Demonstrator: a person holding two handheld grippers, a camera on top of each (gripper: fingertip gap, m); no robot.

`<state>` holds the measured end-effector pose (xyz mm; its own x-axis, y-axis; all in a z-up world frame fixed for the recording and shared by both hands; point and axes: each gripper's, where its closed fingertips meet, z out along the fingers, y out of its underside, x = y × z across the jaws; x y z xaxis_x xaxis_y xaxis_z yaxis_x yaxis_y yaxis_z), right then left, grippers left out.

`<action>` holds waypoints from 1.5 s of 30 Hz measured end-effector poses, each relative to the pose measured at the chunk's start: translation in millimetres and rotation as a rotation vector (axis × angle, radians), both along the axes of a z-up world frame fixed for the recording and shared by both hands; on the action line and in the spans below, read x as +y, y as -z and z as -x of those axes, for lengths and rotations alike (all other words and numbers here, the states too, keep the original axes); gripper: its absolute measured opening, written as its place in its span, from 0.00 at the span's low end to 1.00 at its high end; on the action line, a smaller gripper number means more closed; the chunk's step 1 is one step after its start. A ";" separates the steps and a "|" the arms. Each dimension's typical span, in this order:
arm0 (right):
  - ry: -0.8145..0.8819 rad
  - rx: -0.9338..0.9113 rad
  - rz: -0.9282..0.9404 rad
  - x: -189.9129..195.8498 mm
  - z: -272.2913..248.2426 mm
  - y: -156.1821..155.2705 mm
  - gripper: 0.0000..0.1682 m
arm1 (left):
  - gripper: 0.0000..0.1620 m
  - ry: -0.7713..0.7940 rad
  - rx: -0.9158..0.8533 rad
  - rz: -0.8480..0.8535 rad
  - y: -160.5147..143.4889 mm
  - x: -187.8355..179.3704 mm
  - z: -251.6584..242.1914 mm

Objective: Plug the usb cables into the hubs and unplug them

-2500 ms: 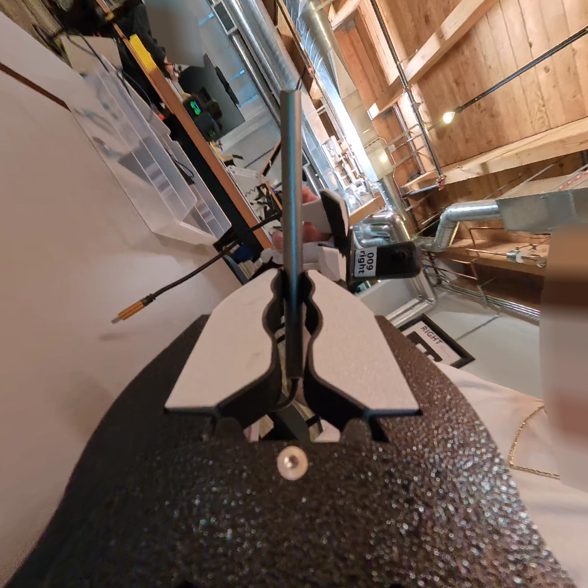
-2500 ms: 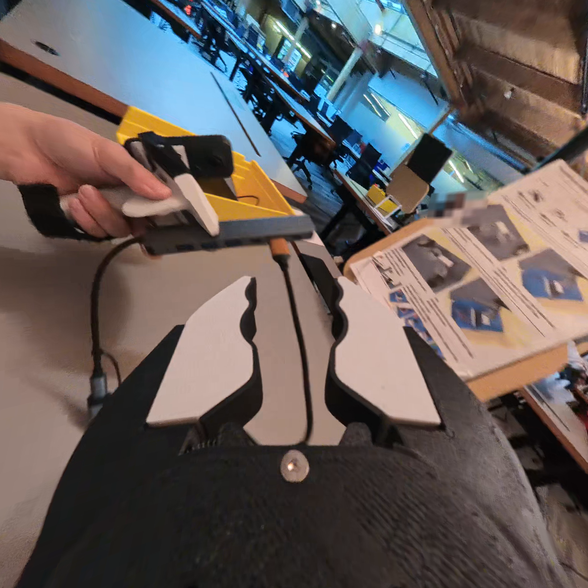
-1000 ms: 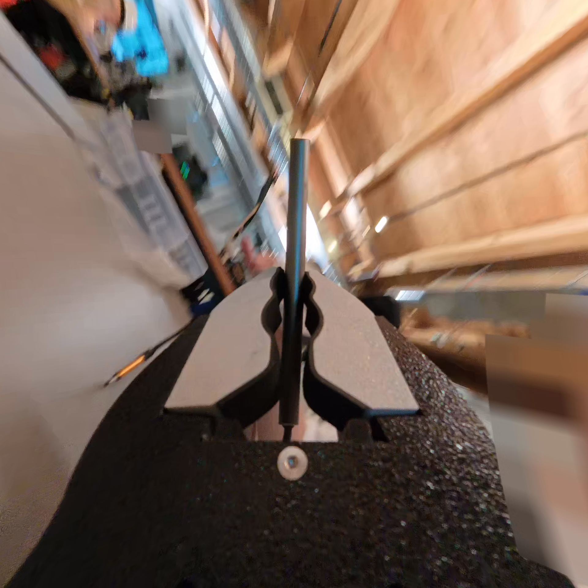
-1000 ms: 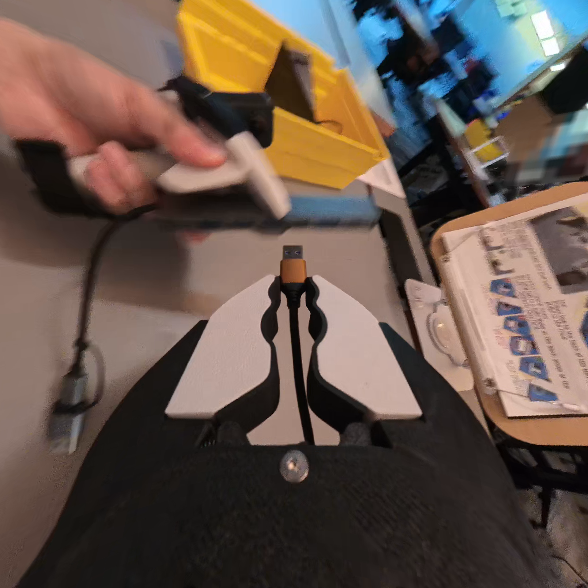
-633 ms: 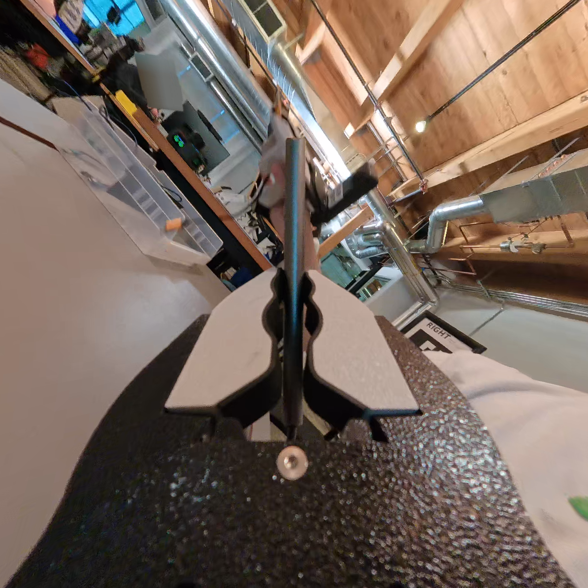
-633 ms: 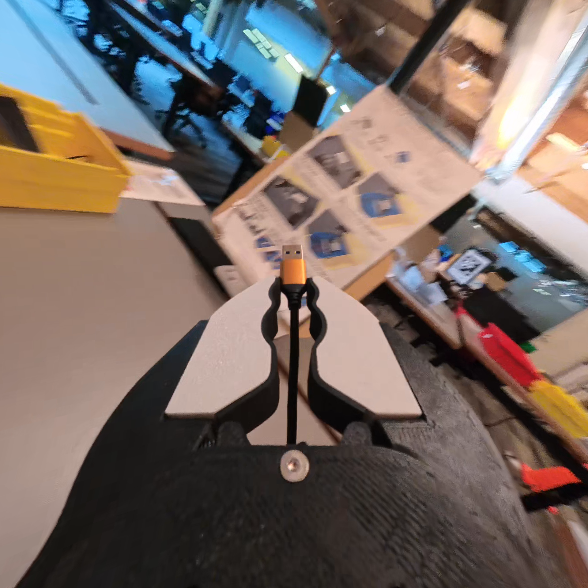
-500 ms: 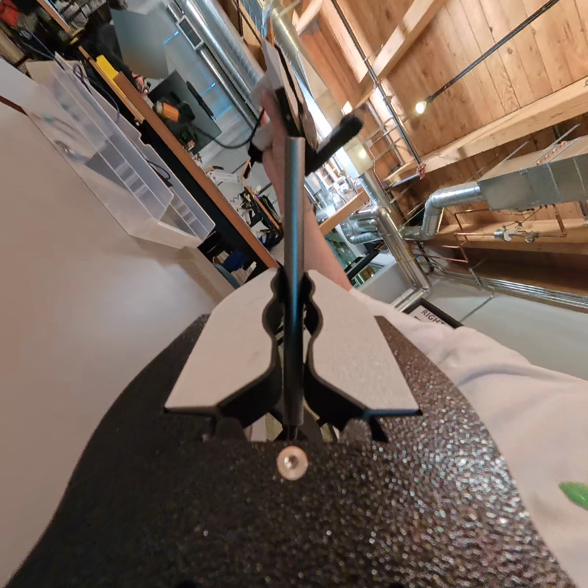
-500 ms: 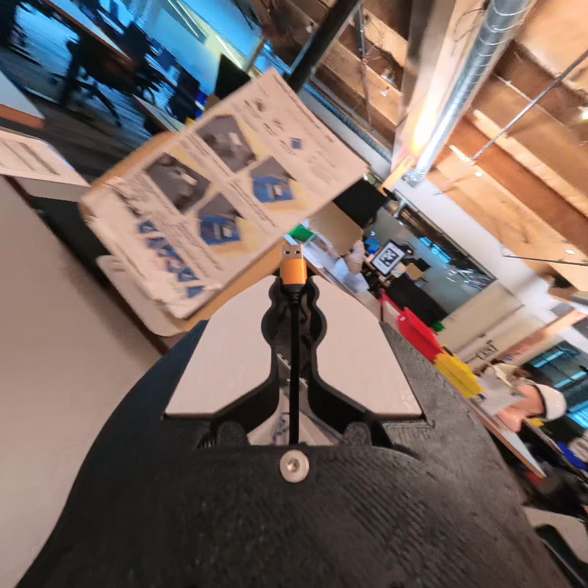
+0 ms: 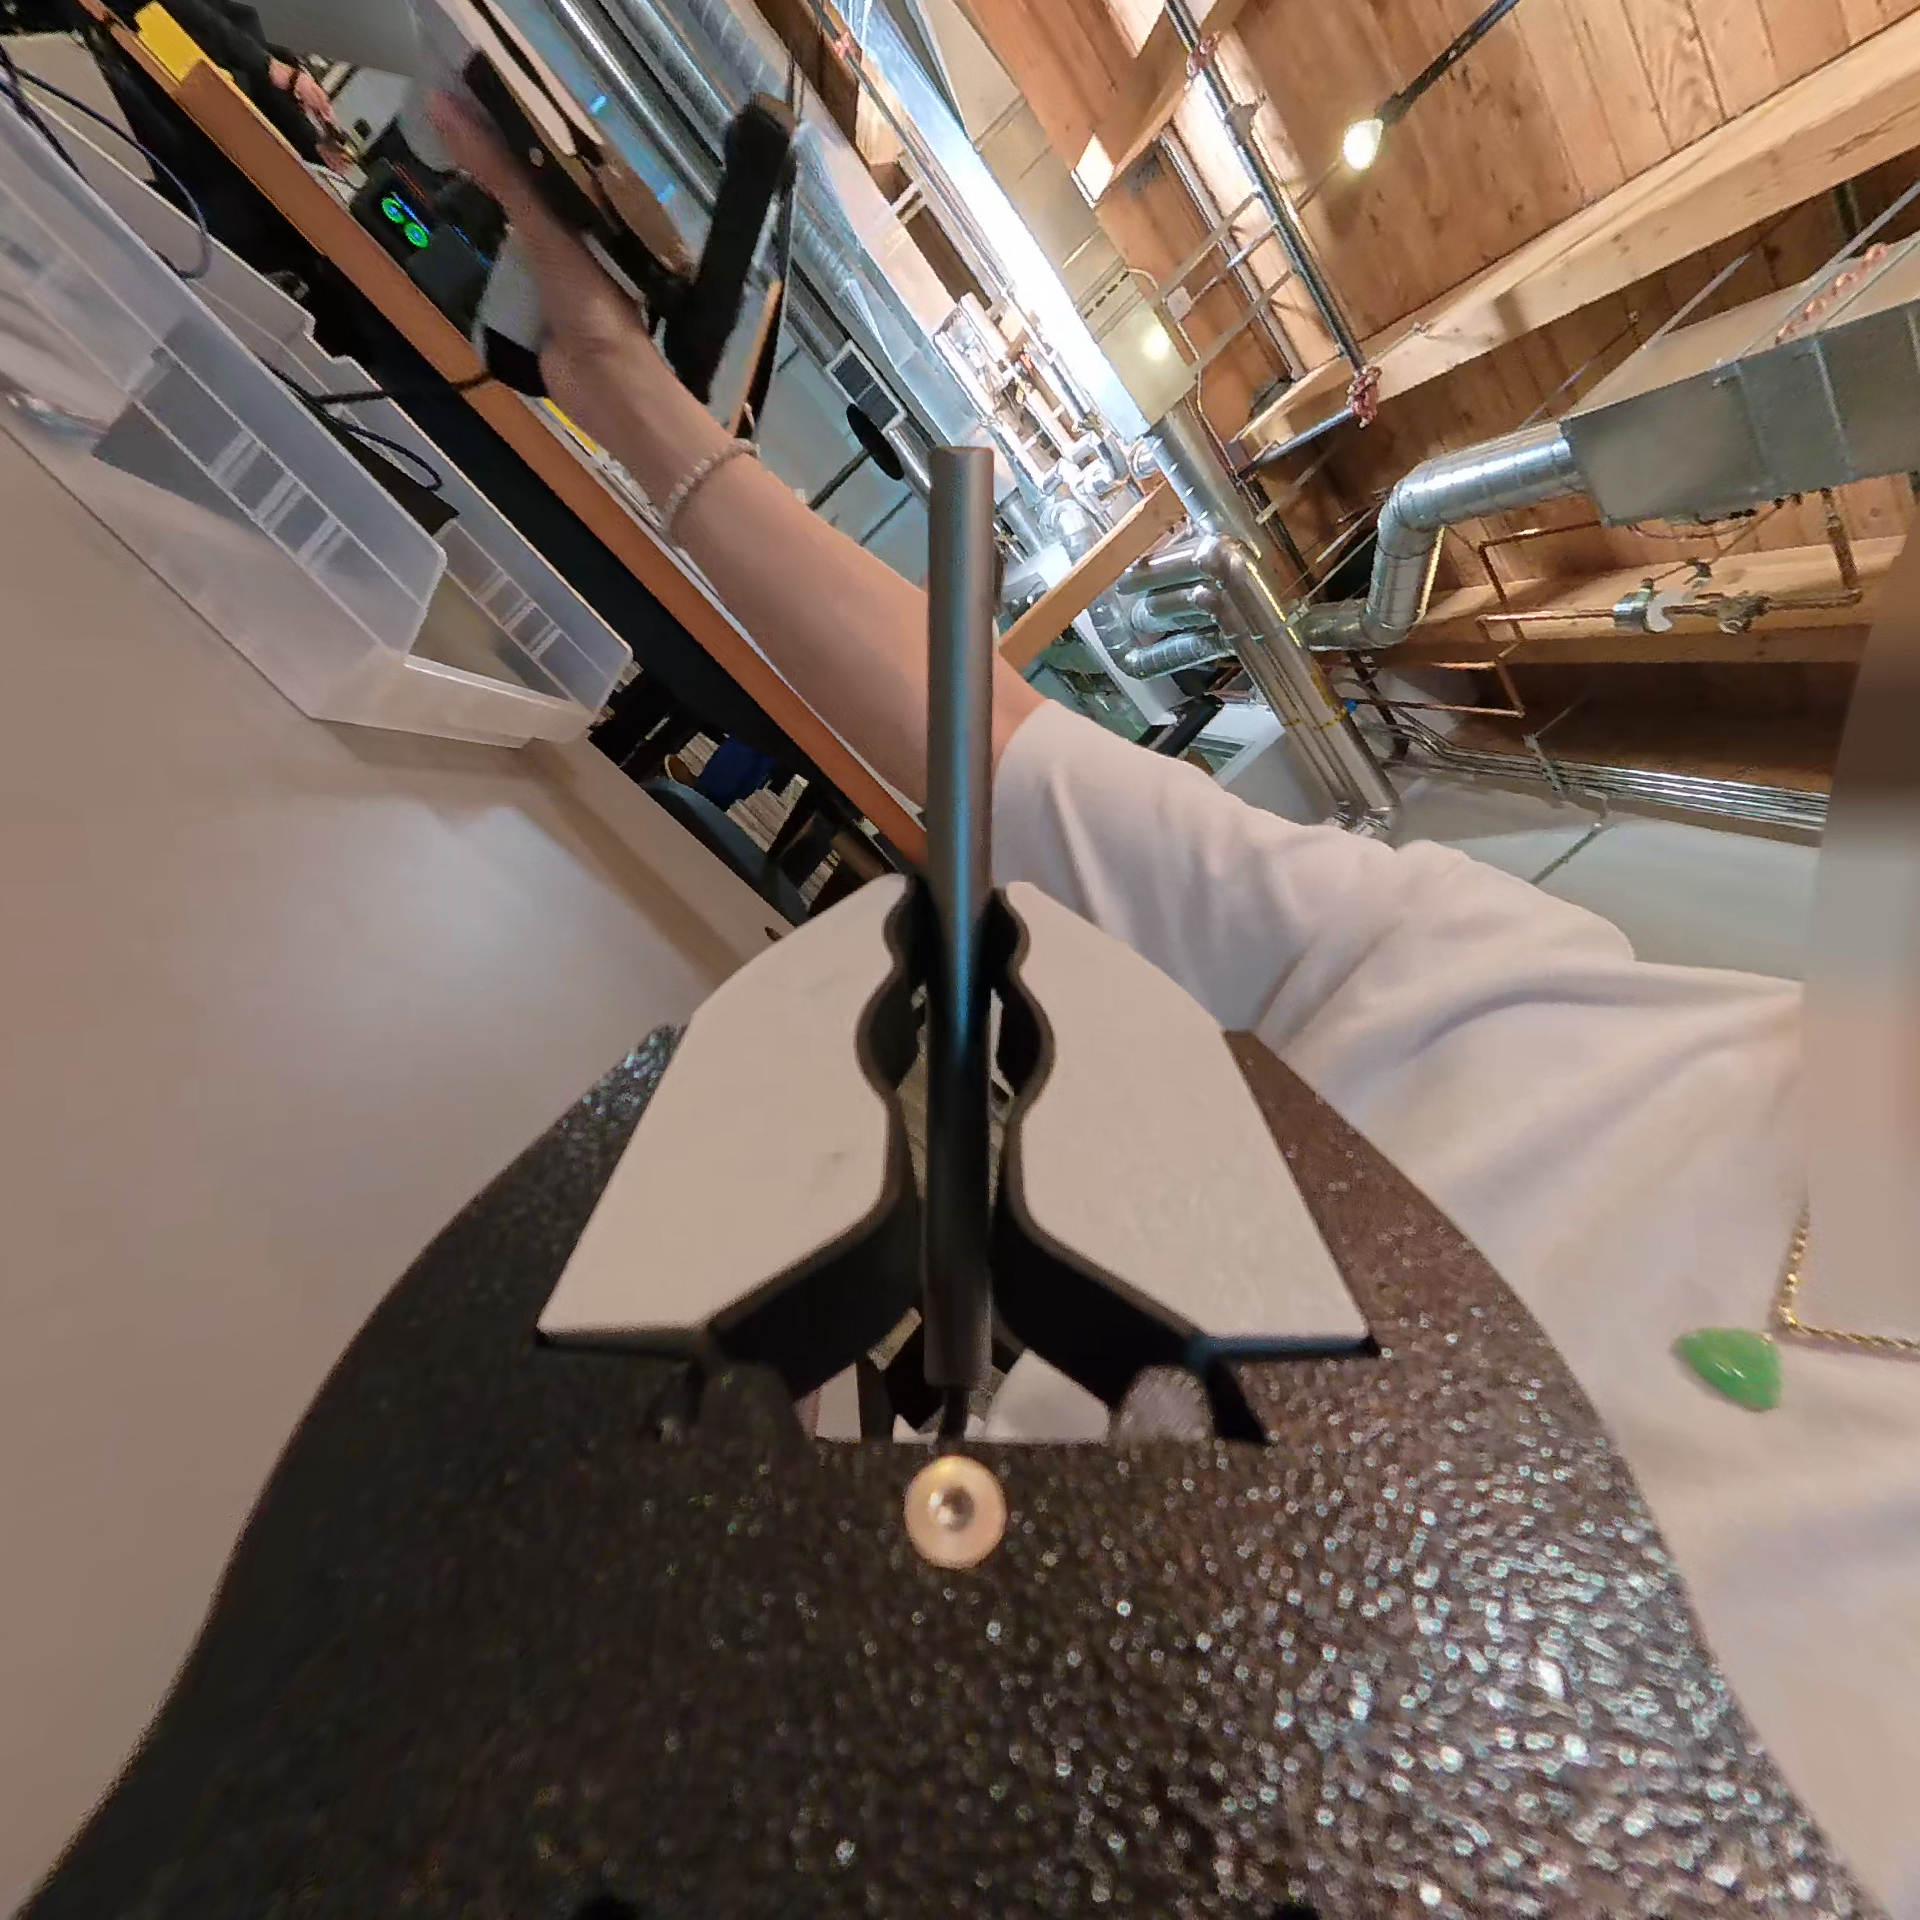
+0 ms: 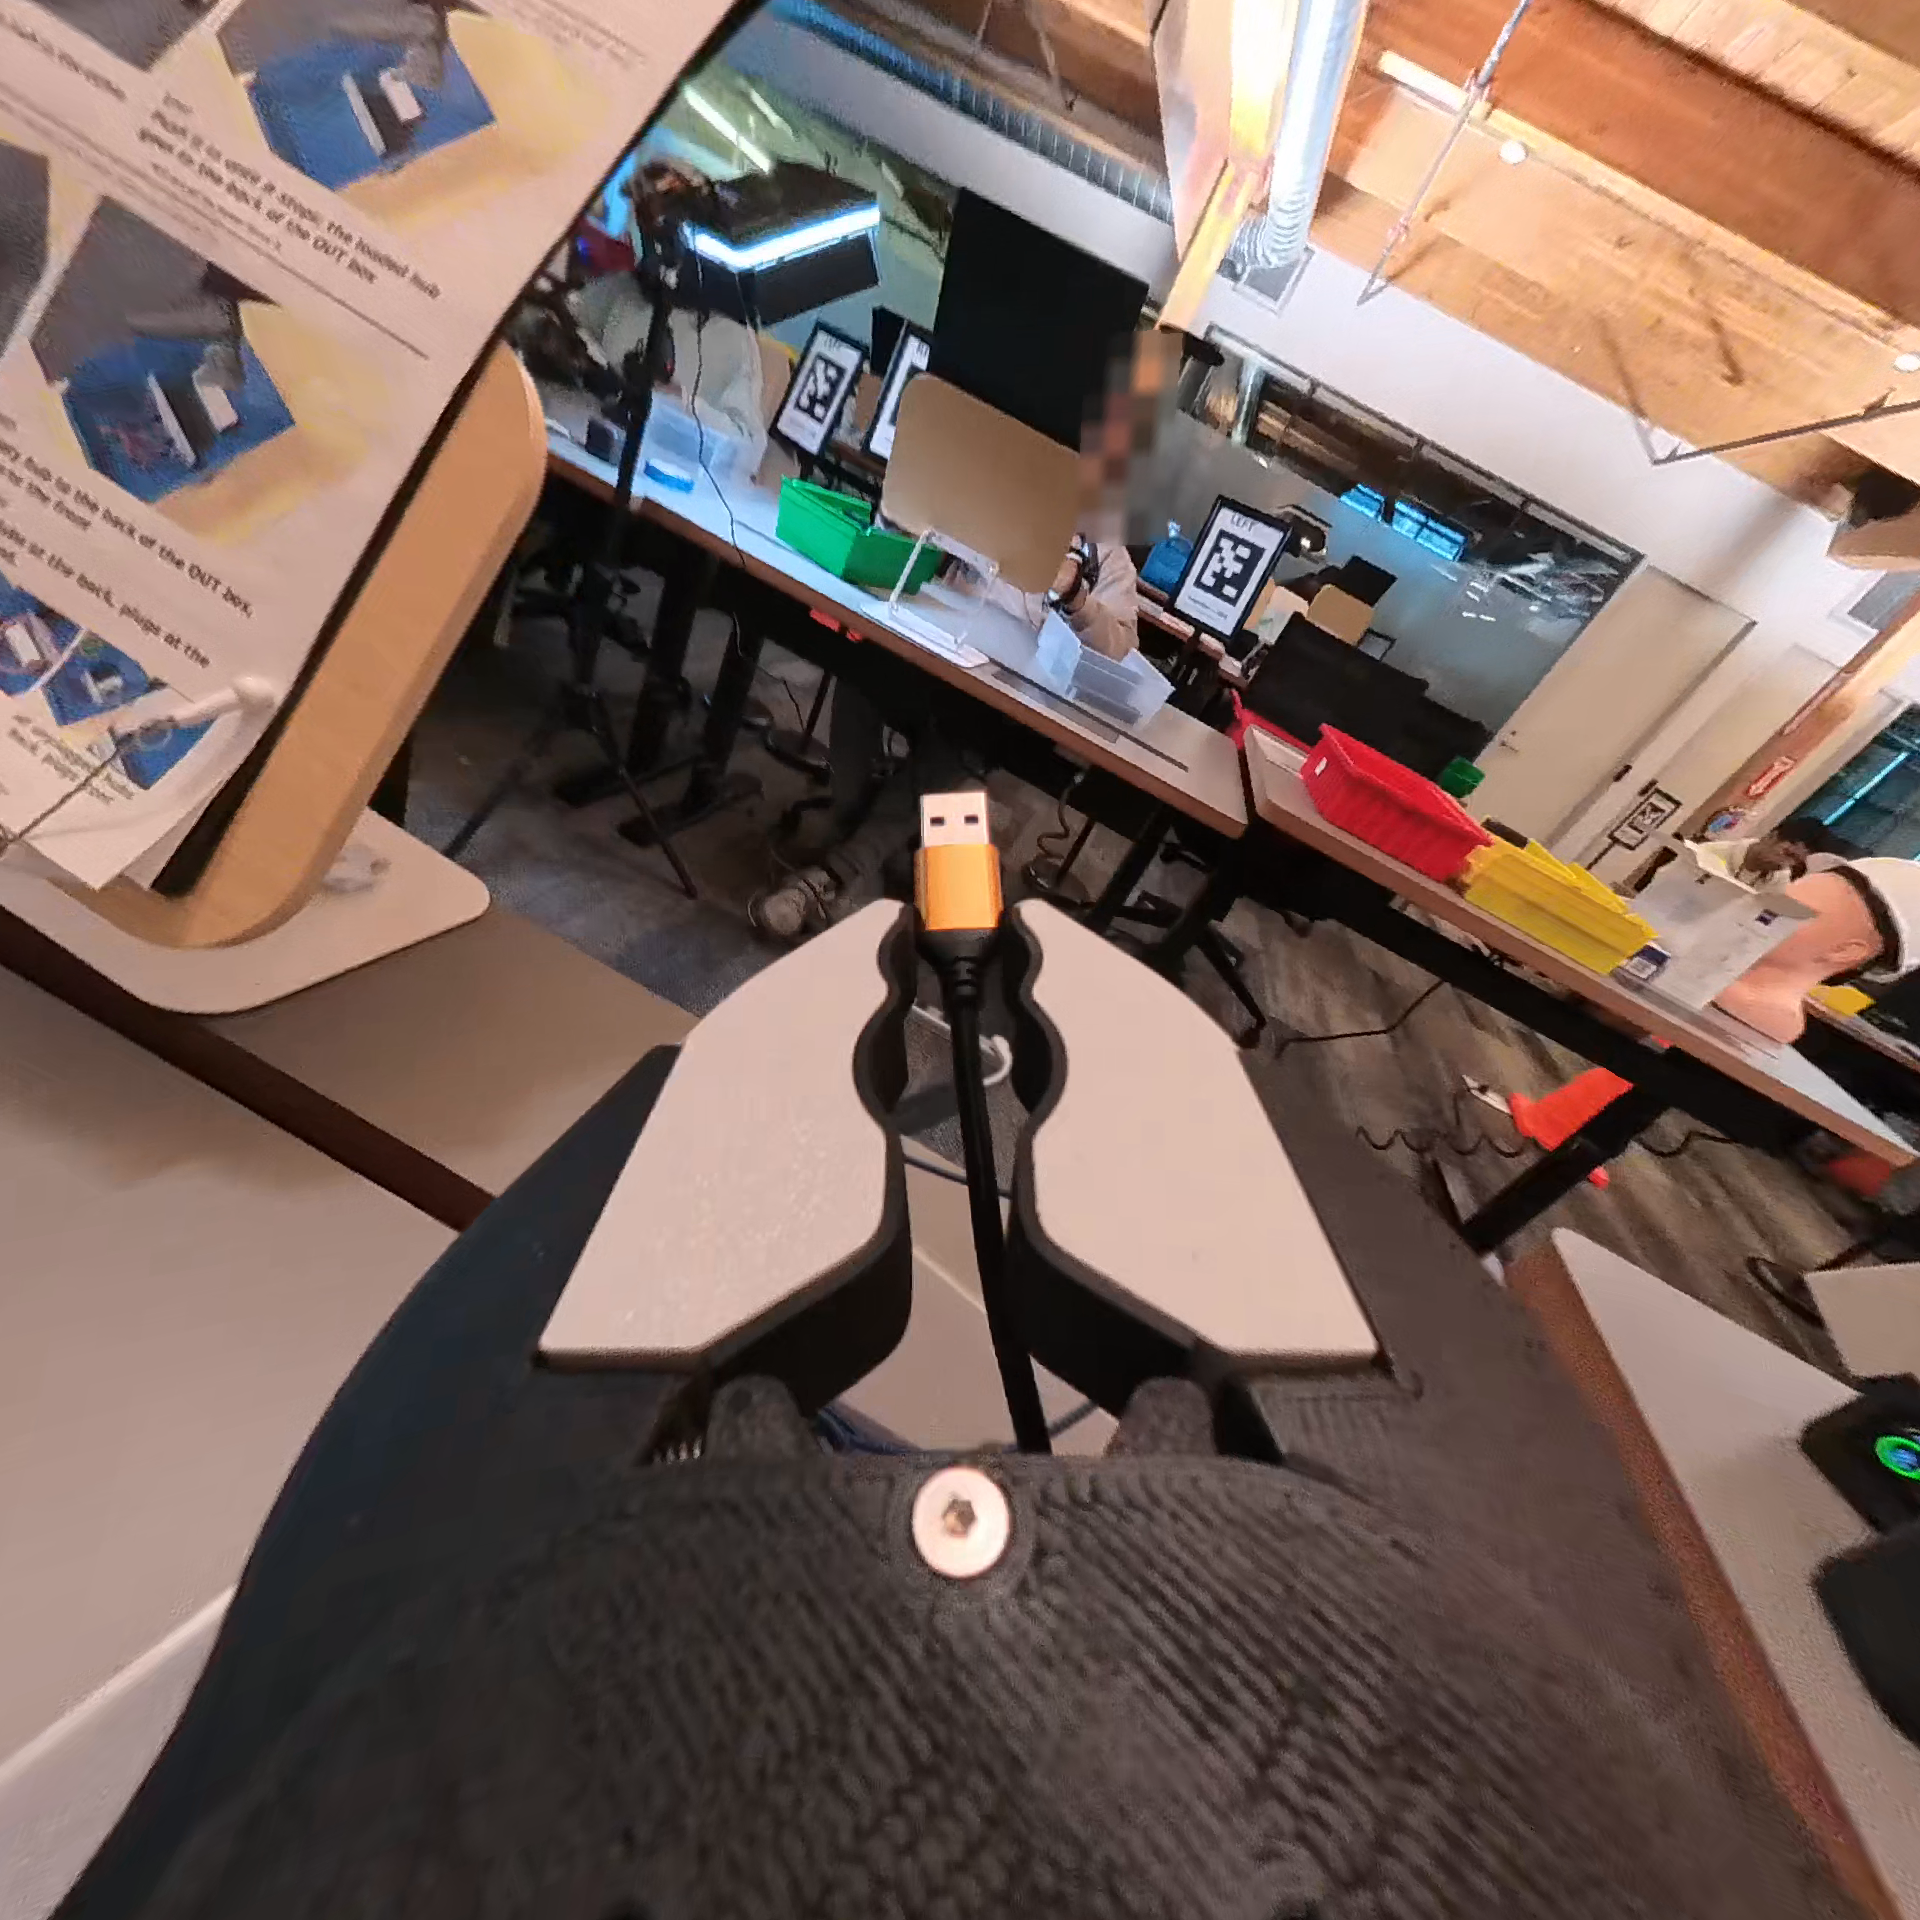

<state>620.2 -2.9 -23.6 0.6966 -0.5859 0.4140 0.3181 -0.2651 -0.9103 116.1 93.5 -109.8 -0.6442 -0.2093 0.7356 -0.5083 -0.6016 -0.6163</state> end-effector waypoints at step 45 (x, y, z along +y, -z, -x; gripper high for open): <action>-0.908 0.834 -0.057 152.2 484.3 65.4 0.22 | 0.06 -0.134 -0.007 -0.020 -3.6 6.3 -3.5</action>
